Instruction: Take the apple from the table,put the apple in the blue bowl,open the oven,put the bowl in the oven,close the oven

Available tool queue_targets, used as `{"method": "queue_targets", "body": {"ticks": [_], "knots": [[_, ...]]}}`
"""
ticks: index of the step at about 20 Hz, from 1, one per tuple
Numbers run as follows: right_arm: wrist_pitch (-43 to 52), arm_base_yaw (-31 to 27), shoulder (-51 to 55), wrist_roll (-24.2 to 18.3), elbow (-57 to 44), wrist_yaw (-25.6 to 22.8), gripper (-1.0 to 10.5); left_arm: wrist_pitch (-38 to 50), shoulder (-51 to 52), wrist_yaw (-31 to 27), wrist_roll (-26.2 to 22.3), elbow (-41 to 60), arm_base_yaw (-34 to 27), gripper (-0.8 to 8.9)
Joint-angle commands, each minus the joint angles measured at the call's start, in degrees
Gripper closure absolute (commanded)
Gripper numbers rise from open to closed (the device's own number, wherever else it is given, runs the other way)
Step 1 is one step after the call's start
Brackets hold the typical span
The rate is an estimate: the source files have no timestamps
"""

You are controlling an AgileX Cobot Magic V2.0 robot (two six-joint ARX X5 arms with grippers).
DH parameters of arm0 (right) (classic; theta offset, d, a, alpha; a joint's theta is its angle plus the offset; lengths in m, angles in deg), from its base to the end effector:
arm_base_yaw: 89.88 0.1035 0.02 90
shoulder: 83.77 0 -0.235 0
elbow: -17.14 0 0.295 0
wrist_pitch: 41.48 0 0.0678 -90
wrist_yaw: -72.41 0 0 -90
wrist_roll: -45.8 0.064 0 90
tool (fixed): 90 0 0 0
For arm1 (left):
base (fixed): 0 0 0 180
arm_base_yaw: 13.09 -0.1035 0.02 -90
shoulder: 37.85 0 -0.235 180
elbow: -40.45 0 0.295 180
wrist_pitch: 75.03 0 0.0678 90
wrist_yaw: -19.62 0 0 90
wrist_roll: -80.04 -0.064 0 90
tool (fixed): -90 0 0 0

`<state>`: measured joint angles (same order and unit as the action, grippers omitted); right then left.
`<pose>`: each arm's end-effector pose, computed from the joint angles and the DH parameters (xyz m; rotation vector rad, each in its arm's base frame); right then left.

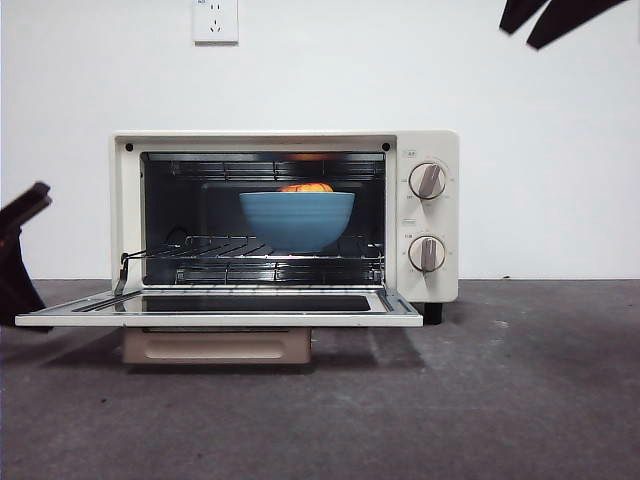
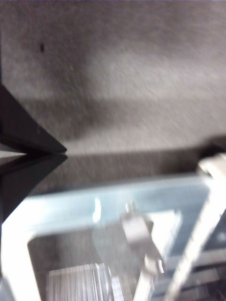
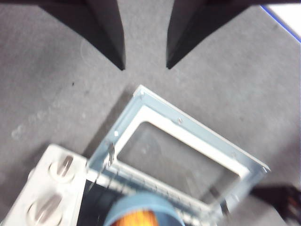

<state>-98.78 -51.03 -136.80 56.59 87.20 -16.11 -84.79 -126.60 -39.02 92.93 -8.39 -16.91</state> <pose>0.2024 0.1652 0.2925 -0.0560 0.7380 0.6060 0.3219 -0.0119 0.0558 -0.4721 0.8854 -0.3560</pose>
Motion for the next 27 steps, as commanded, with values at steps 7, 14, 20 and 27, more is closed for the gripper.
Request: {"method": "queue_targets", "body": {"ticks": [7,14,20,27], "knots": [[0.5,0.39,1.11,0.83,0.22,-0.5,8.1,0.9,-3.3,3.78,0.28,-0.55,2.73,8.07],[-0.17,0.39,1.14,0.81,0.22,-1.95,8.1,11.04,-3.3,17.81,11.23,-0.87,1.25,8.07],[-1.22,0.39,1.14,0.87,0.22,-1.92,8.1,29.66,-3.3,19.85,24.41,-1.38,0.79,8.07],[-2.75,0.42,1.18,2.29,0.22,-1.7,8.1,34.88,-3.3,12.57,27.21,-5.2,1.05,8.07]]}}
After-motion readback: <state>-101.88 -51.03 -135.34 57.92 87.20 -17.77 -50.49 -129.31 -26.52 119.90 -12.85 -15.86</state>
